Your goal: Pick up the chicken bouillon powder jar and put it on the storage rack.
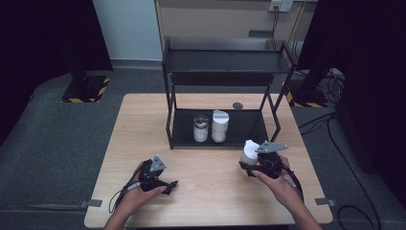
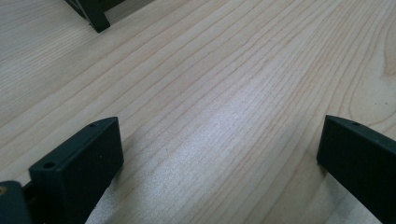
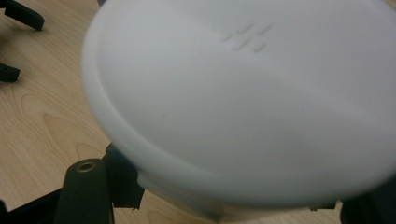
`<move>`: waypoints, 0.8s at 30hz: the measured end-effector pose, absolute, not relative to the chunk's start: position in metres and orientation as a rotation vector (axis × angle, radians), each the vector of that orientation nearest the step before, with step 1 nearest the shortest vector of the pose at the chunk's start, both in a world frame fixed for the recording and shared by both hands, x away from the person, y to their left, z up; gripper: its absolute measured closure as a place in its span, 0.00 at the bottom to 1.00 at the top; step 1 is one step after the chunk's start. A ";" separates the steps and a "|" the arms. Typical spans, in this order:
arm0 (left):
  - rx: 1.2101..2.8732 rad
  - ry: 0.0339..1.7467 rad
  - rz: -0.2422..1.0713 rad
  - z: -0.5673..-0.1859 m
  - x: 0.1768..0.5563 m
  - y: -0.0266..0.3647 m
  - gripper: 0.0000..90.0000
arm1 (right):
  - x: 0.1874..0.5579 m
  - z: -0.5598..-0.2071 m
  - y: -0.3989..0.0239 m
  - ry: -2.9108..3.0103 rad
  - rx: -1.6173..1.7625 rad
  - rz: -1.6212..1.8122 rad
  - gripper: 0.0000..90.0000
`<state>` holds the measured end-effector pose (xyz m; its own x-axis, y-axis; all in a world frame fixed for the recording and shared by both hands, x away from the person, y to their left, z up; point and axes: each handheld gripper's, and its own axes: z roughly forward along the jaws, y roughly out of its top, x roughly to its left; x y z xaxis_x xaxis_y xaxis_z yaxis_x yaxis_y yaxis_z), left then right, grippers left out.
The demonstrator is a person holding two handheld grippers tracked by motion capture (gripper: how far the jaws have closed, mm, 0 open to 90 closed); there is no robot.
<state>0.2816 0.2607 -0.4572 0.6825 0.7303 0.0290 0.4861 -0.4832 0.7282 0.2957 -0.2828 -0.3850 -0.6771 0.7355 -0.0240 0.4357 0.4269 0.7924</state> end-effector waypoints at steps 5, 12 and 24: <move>2.177 0.929 0.439 -0.457 0.282 0.261 0.00 | 0.303 -0.380 -0.278 2.309 1.001 1.118 0.35; 2.177 0.929 0.439 -0.457 0.282 0.261 0.00 | 0.310 -0.377 -0.275 2.300 1.006 1.119 0.35; 2.178 0.929 0.439 -0.457 0.282 0.261 0.00 | 0.320 -0.375 -0.274 2.281 1.028 1.110 0.35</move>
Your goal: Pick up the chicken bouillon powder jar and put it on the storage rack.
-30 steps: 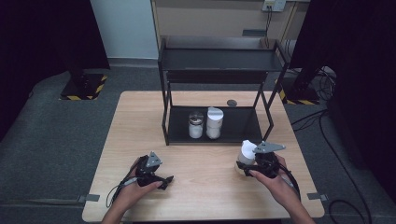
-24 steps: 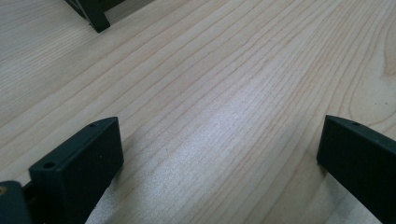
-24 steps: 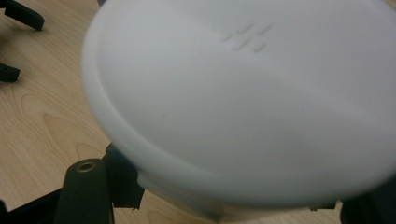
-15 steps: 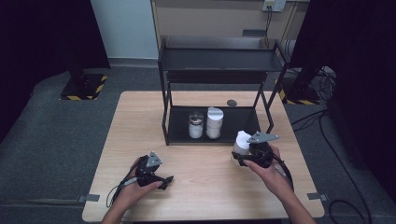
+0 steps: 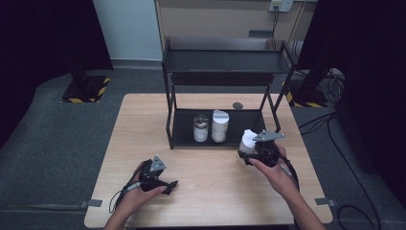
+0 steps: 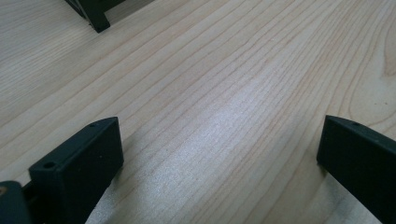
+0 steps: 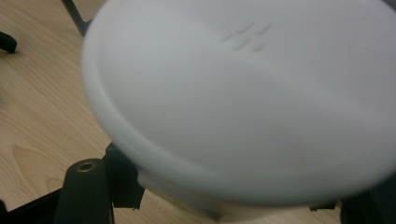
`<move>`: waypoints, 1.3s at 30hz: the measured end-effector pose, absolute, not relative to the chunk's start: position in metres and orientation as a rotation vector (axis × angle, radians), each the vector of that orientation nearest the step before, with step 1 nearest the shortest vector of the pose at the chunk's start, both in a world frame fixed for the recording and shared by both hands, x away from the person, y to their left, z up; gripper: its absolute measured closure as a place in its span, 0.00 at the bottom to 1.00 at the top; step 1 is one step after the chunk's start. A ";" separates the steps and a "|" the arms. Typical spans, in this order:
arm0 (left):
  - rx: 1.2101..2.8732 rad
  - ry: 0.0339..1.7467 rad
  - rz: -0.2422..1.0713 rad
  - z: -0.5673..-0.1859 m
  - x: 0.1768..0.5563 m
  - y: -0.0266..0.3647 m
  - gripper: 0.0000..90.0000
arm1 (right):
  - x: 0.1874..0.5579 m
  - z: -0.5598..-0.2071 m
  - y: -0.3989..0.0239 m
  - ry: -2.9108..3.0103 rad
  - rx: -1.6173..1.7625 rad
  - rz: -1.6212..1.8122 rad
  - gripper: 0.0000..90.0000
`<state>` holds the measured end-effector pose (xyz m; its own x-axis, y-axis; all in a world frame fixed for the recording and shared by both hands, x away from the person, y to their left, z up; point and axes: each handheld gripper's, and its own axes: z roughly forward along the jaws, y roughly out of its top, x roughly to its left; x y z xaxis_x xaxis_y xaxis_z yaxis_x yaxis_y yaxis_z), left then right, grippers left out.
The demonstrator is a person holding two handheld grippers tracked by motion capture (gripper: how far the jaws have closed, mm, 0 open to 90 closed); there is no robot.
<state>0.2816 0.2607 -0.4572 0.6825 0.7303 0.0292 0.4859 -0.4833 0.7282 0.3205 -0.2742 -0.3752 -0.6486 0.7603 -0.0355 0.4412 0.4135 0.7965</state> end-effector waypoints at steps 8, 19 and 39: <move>2.177 0.929 0.439 -0.457 0.282 0.261 0.00 | 0.327 -0.374 -0.273 2.267 1.042 1.111 0.35; 2.178 0.928 0.438 -0.457 0.282 0.261 0.00 | 0.340 -0.373 -0.268 2.255 1.050 1.077 0.35; 2.180 0.924 0.436 -0.457 0.283 0.261 0.00 | 0.372 -0.373 -0.251 2.216 1.092 1.066 0.35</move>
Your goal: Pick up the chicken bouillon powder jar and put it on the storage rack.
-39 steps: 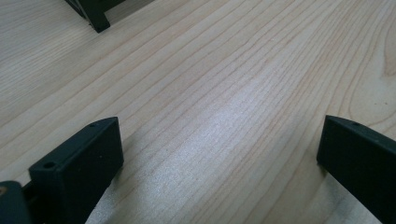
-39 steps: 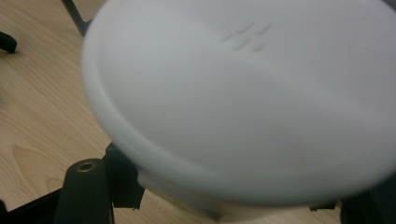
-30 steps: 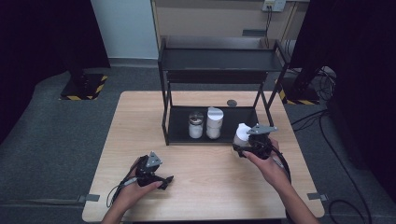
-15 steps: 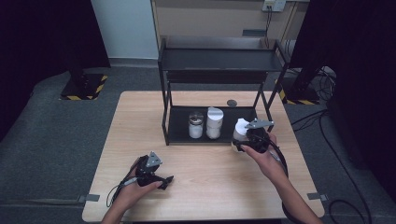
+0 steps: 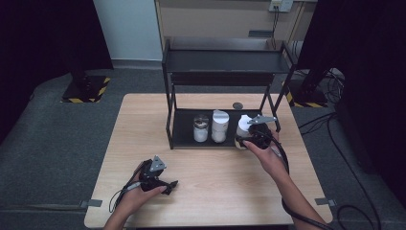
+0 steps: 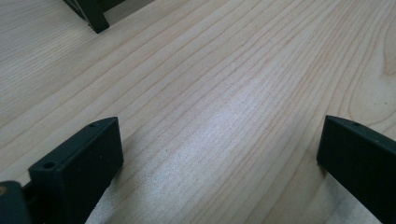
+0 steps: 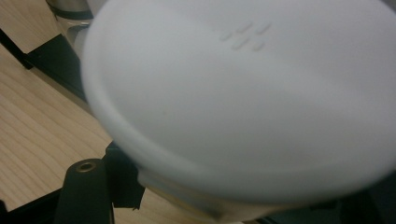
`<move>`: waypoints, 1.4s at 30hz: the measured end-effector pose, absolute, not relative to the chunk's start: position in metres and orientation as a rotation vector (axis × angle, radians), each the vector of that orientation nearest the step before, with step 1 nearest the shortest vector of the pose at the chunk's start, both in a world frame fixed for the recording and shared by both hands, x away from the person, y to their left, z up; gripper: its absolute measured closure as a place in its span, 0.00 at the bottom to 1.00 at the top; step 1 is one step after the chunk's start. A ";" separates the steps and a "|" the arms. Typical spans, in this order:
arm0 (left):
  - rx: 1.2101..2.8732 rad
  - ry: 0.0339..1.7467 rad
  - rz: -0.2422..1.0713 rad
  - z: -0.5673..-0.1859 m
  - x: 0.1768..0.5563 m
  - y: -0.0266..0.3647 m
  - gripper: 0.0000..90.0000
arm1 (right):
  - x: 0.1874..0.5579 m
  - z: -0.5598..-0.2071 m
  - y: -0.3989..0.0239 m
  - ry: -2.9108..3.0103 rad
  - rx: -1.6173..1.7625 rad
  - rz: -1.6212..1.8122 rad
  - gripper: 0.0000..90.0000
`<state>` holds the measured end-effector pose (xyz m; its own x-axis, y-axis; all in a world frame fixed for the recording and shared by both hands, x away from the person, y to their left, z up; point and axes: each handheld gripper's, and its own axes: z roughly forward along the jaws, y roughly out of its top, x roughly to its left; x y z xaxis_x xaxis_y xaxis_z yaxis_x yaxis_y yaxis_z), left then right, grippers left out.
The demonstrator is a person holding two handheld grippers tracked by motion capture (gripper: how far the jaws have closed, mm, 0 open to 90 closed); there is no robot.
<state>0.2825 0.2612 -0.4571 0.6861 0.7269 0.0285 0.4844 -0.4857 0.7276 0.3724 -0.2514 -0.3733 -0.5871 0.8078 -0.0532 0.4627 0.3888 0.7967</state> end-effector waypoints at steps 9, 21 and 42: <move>2.180 0.924 0.436 -0.457 0.282 0.261 0.00 | 0.389 -0.377 -0.246 2.212 1.131 1.045 0.35; 2.180 0.924 0.436 -0.457 0.283 0.261 0.00 | 0.402 -0.379 -0.241 2.219 1.146 1.003 0.35; 2.180 0.922 0.435 -0.457 0.283 0.261 0.00 | 0.413 -0.383 -0.237 2.230 1.161 0.993 0.35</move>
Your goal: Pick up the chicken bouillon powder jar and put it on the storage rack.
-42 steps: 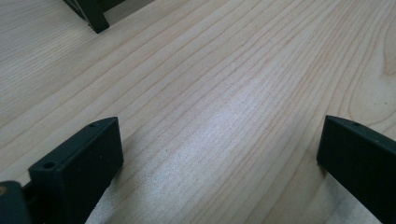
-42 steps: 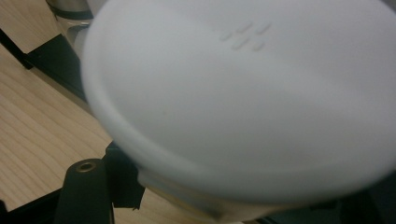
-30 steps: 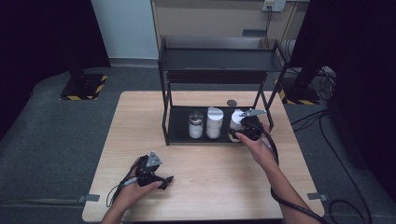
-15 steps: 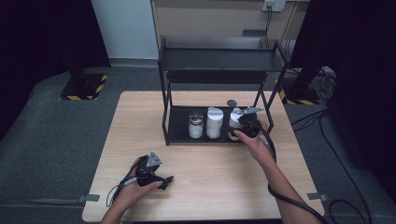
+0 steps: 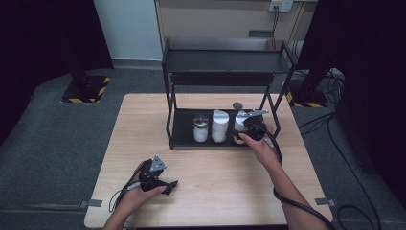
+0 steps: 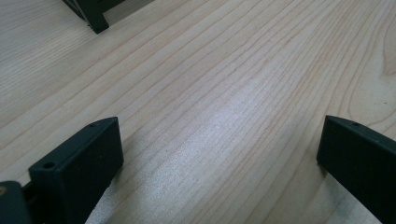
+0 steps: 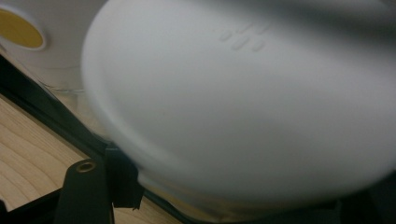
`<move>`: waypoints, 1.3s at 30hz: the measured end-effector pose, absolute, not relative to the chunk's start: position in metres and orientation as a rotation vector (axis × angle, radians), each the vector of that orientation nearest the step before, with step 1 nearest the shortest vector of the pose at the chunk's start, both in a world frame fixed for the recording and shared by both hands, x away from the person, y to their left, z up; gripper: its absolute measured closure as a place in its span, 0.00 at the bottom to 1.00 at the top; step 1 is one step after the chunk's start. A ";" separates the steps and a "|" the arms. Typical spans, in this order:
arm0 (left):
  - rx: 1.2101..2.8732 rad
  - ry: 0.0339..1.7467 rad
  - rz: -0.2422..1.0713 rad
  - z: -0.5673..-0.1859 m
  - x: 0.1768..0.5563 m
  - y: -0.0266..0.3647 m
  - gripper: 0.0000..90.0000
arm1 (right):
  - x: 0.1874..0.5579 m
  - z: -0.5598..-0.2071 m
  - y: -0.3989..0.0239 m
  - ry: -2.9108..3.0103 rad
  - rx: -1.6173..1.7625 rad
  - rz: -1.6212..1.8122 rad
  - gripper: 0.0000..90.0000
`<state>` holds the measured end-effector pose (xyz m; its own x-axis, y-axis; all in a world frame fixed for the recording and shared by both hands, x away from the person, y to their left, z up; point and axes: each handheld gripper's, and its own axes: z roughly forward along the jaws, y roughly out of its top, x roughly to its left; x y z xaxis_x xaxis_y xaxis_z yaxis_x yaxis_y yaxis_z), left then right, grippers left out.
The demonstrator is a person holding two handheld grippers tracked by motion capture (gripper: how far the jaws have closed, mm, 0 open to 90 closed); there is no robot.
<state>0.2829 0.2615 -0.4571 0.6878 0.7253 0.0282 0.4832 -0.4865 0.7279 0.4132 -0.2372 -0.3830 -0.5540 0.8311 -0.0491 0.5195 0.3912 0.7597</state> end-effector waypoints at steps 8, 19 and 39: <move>2.180 0.921 0.435 -0.457 0.283 0.262 0.00 | 0.415 -0.386 -0.238 2.227 1.179 1.000 0.35; 2.180 0.922 0.435 -0.457 0.283 0.262 0.00 | 0.416 -0.388 -0.241 2.228 1.183 1.019 0.35; 2.181 0.922 0.435 -0.457 0.283 0.261 0.00 | 0.417 -0.388 -0.244 2.235 1.180 1.024 0.35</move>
